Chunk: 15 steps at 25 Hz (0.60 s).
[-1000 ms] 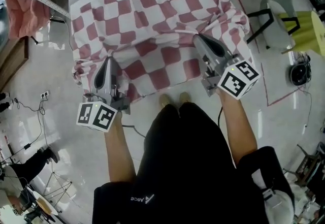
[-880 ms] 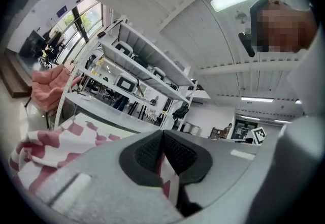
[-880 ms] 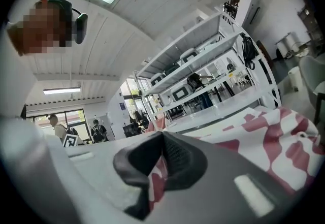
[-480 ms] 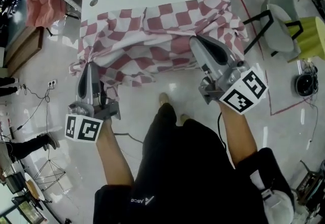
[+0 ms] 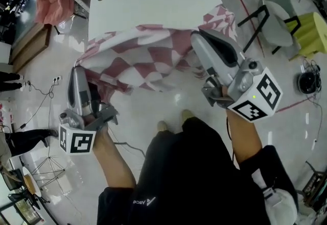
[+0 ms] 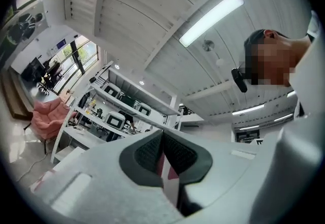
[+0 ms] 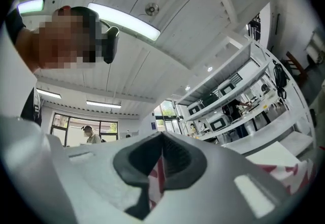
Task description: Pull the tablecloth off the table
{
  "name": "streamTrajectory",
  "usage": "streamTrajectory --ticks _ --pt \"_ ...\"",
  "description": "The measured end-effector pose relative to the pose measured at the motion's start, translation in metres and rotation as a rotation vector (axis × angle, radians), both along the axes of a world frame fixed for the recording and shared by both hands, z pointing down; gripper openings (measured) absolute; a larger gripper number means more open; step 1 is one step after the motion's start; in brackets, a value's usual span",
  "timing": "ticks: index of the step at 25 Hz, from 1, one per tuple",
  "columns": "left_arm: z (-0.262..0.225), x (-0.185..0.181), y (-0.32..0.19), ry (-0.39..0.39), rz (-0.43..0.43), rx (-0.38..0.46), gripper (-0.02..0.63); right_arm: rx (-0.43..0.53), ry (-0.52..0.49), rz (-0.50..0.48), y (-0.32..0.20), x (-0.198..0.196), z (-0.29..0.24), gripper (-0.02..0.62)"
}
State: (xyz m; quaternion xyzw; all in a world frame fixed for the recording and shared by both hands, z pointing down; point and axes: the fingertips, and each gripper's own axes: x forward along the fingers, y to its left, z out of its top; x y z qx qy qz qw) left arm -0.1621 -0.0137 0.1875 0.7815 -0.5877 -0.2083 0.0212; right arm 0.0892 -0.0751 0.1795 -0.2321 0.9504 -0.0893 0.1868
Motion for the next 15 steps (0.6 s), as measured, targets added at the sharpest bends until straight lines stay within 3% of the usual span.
streamTrajectory --ticks 8,11,15 --pt "-0.042 -0.035 0.107 0.026 0.168 0.116 0.011 0.080 0.000 0.066 0.122 -0.059 -0.042 0.003" --pt "-0.057 -0.041 0.126 0.029 0.222 0.129 0.011 0.085 -0.025 0.084 0.145 -0.063 -0.059 0.003" --pt "-0.075 -0.065 0.192 0.044 0.251 0.168 0.011 0.078 -0.061 0.101 0.208 -0.069 -0.074 0.003"
